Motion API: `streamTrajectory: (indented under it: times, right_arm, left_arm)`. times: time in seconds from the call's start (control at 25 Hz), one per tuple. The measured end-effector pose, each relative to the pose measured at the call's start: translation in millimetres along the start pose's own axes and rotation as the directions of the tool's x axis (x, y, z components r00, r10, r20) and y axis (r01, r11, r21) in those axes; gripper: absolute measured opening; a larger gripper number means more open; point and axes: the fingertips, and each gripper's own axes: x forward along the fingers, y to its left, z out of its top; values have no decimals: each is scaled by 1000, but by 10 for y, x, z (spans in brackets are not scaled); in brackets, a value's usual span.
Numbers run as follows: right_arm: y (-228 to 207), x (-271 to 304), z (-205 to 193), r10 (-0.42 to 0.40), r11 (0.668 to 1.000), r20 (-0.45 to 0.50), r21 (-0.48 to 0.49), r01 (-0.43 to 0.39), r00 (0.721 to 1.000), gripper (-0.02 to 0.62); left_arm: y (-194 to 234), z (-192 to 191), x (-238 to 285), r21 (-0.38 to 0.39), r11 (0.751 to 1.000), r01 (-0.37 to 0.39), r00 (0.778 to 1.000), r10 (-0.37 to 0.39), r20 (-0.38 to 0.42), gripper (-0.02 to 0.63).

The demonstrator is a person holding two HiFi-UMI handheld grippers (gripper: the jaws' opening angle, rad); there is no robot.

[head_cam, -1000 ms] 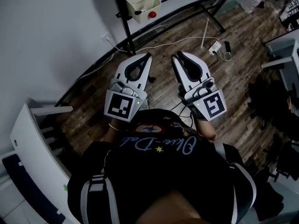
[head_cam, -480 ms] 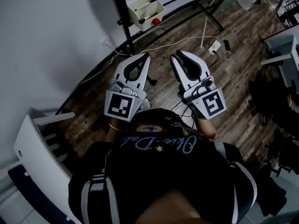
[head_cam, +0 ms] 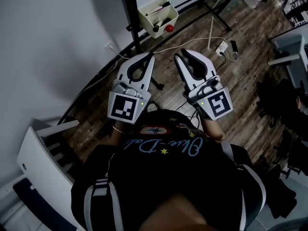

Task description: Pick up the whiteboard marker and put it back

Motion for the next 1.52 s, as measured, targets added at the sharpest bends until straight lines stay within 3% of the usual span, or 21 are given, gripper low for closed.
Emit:
streamTrajectory:
  times: [0.52, 1.08, 1.52]
  right_arm:
    - [-54, 275, -165, 20, 999, -49, -43, -22, 999, 87]
    - [-366, 585, -466, 147, 988, -97, -30, -150, 984, 100]
    - [-259, 768, -702, 228, 959, -163, -133, -250, 960, 133]
  left_arm:
    - [205, -91, 37, -10, 1000, -18, 1000, 18, -18, -3]
    - [401, -196, 412, -16, 993, -119, 991, 118, -63, -3]
    - [566, -293, 438, -16, 982, -188, 978, 185, -97, -3]
